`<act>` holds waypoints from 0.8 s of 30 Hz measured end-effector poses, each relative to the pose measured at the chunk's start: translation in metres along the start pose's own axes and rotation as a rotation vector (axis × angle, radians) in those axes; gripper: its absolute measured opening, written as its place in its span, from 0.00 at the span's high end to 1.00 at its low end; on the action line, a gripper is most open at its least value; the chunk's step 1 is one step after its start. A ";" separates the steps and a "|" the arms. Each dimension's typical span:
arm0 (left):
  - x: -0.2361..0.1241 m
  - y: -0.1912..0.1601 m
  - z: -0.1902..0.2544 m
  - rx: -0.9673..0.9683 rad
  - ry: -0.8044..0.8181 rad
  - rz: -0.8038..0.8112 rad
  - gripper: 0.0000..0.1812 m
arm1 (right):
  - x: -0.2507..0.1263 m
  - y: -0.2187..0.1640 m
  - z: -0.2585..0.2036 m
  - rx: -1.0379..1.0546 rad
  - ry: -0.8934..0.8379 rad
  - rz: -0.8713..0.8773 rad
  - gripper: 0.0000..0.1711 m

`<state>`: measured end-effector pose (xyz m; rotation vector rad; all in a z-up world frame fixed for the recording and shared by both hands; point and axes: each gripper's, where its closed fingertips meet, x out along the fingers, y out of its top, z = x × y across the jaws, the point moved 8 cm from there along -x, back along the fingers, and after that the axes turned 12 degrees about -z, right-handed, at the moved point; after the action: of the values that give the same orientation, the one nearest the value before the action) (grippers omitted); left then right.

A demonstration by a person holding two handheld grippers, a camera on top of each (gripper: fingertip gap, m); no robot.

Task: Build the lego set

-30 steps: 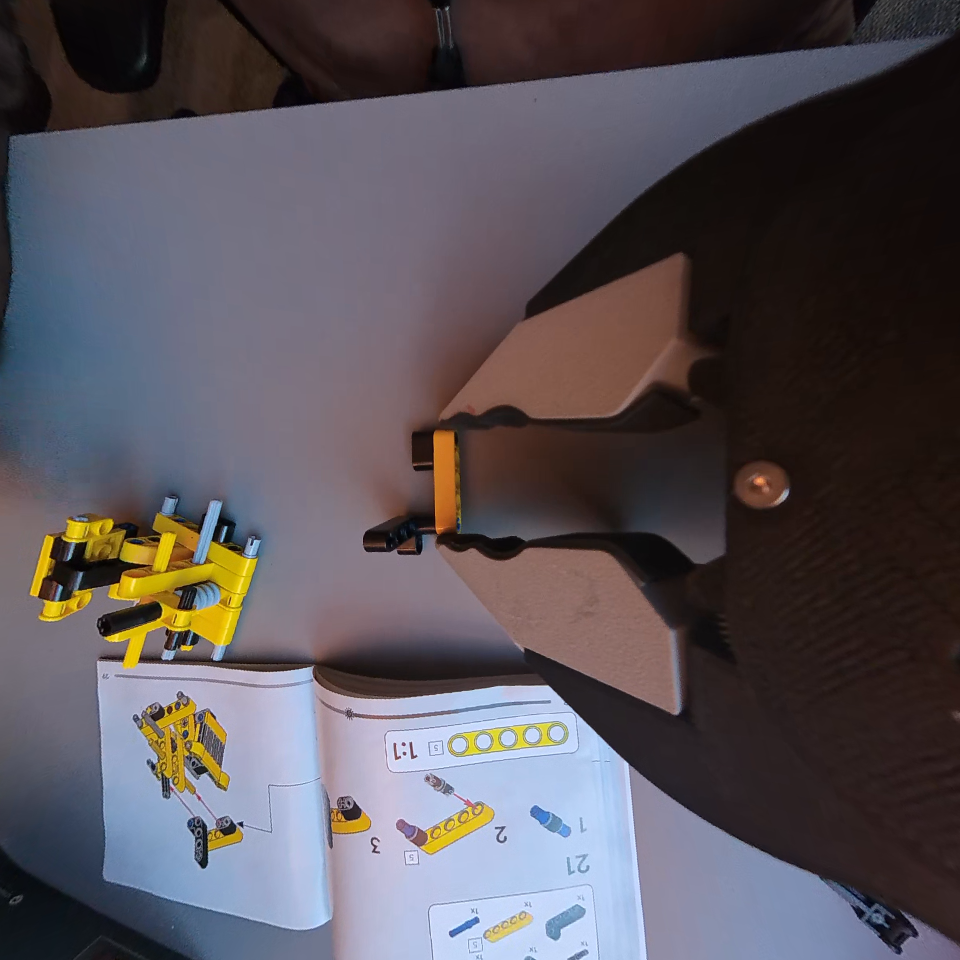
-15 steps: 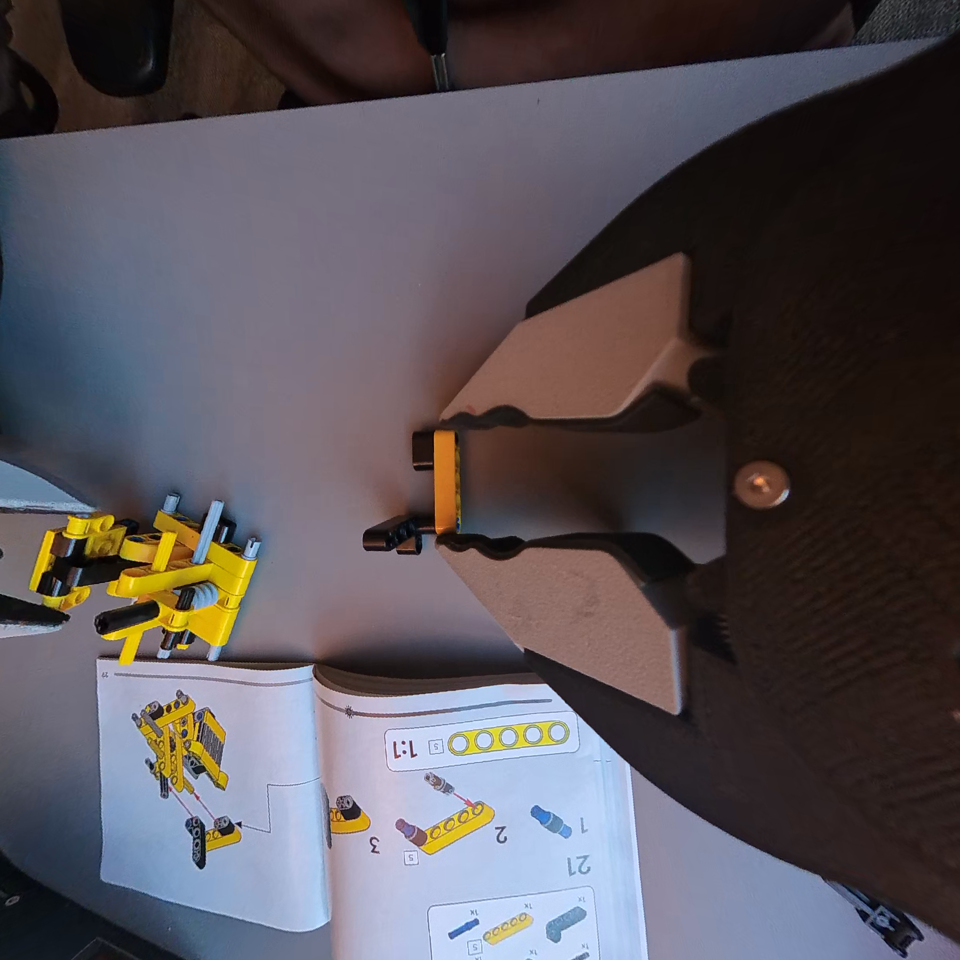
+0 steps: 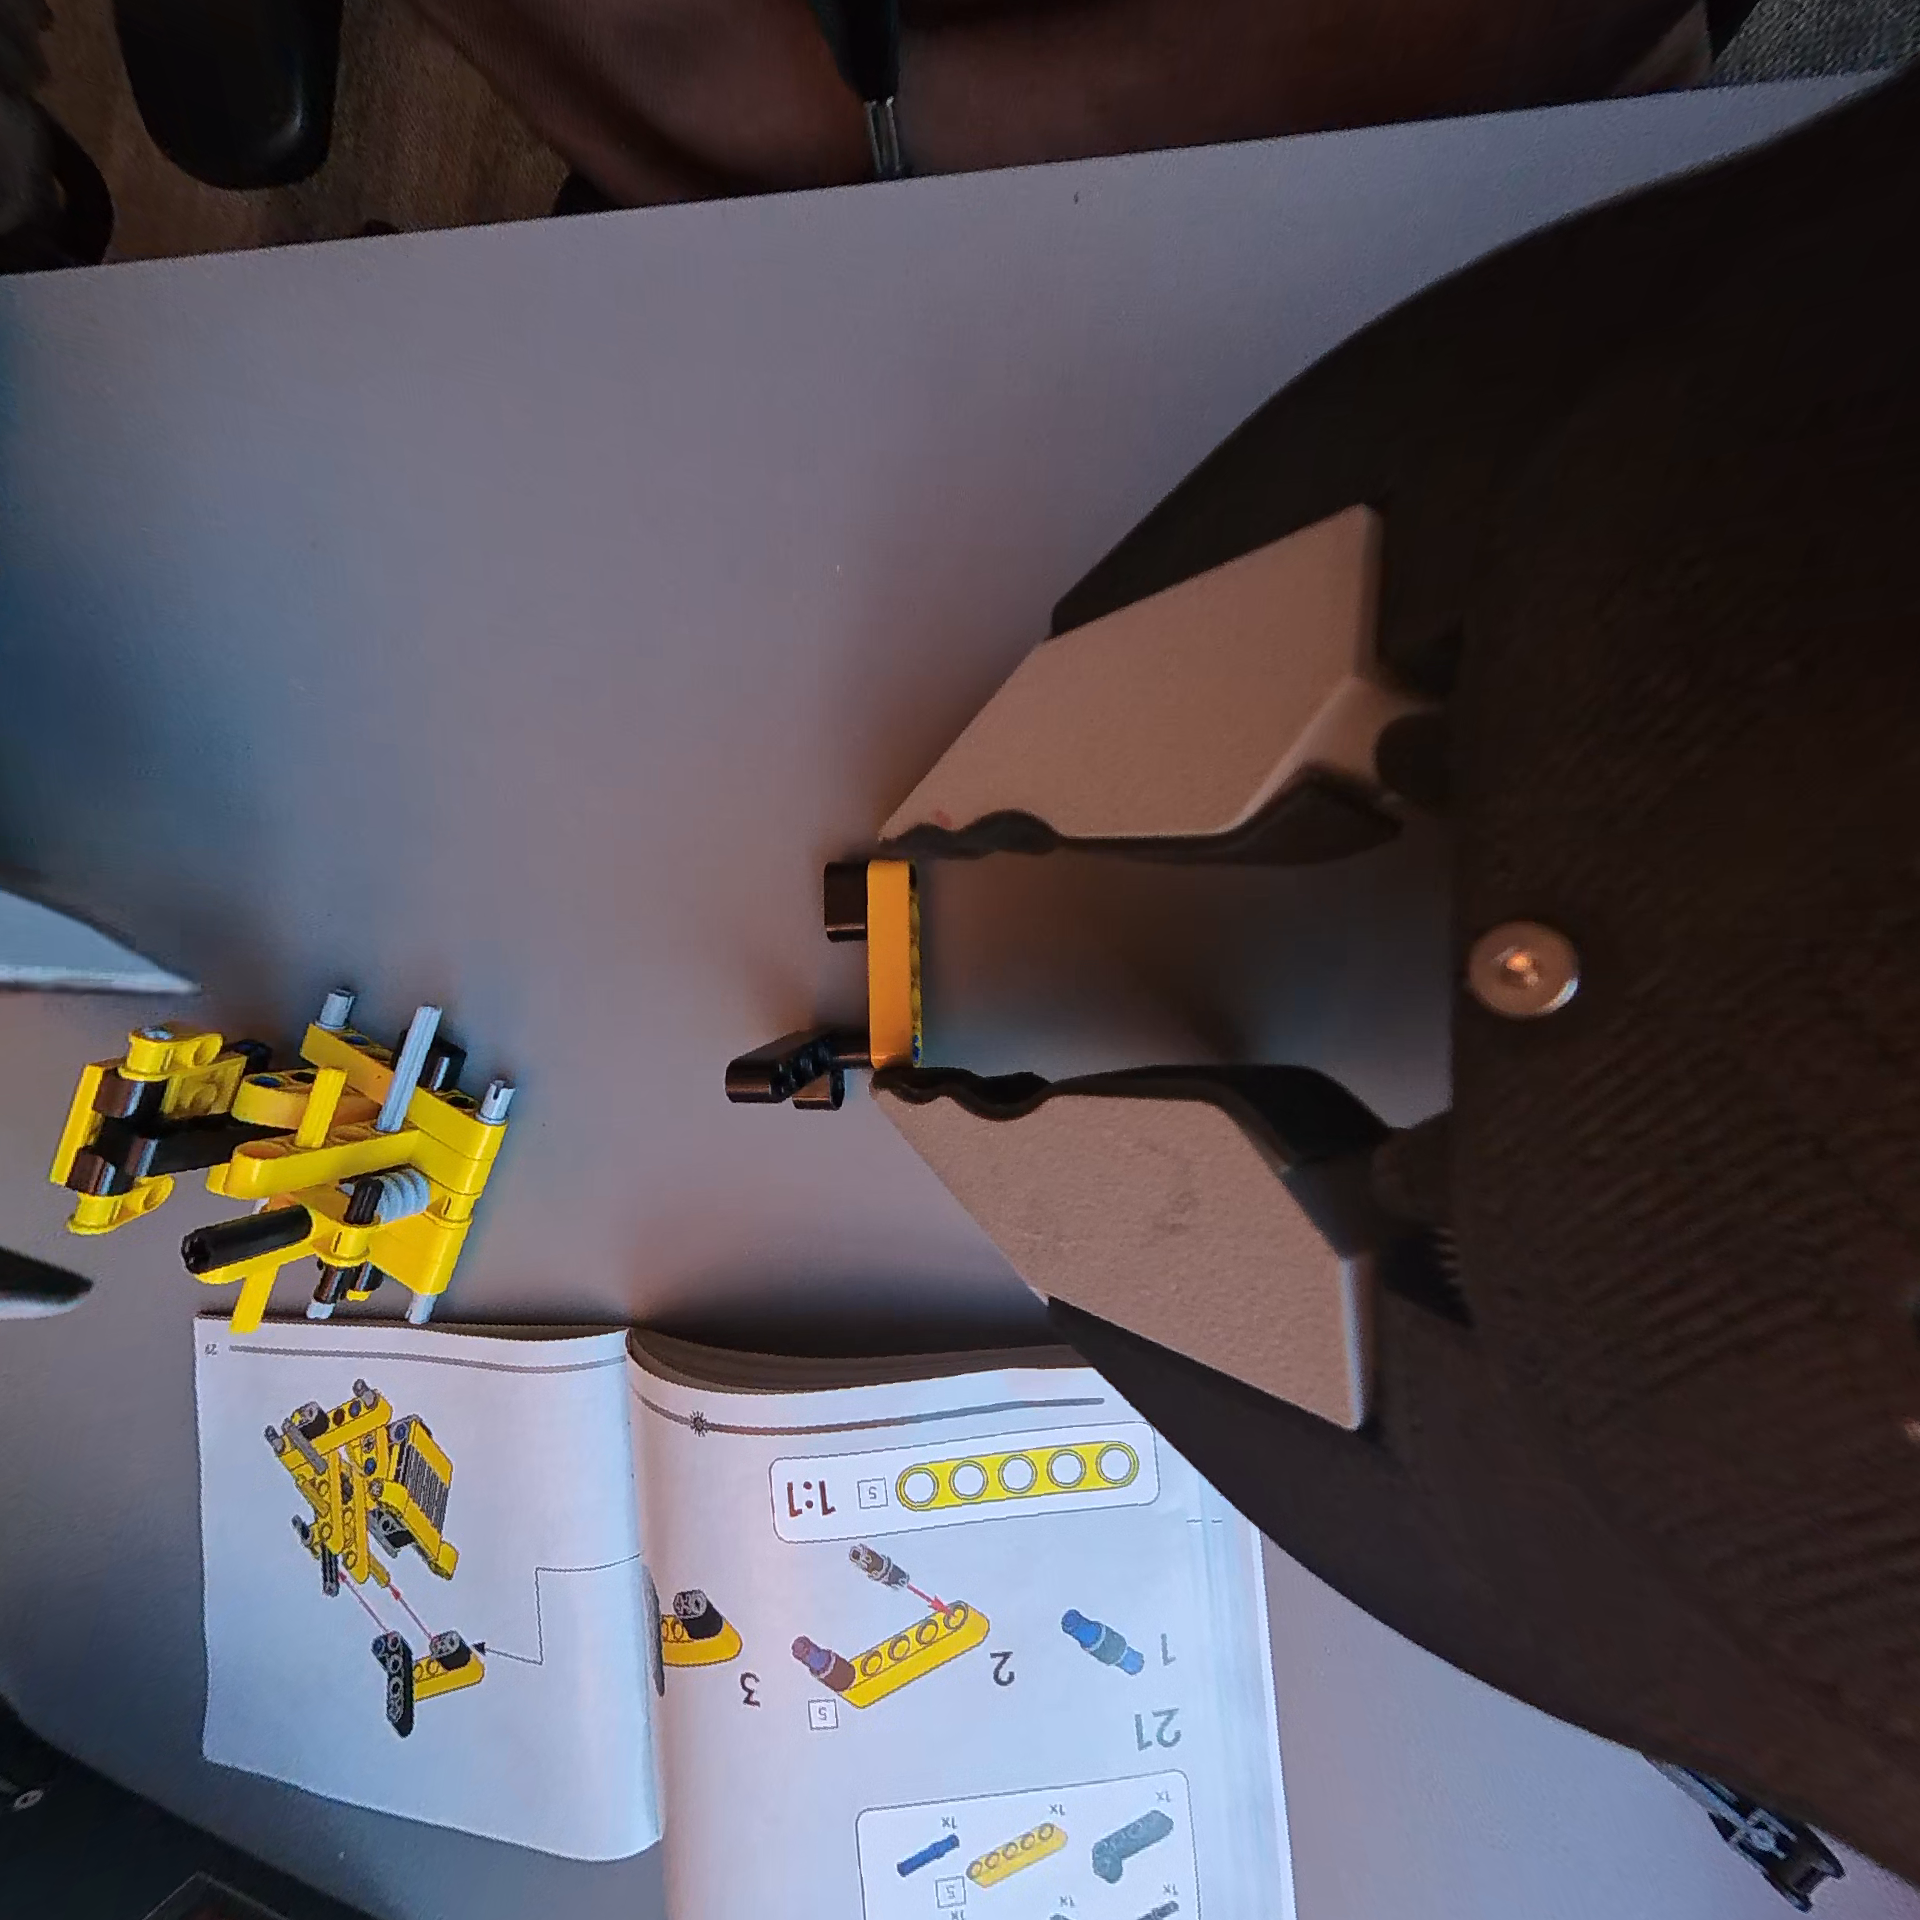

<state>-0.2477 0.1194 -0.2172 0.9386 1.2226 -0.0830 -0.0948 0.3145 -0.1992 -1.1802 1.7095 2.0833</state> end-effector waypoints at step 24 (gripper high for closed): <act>0.000 0.000 0.000 0.000 0.000 0.000 0.79 | 0.007 -0.003 -0.041 -0.110 0.347 -0.090 0.75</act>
<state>-0.2477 0.1200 -0.2174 0.9385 1.2223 -0.0830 -0.0799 0.2764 -0.2068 -1.7034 1.6529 2.0332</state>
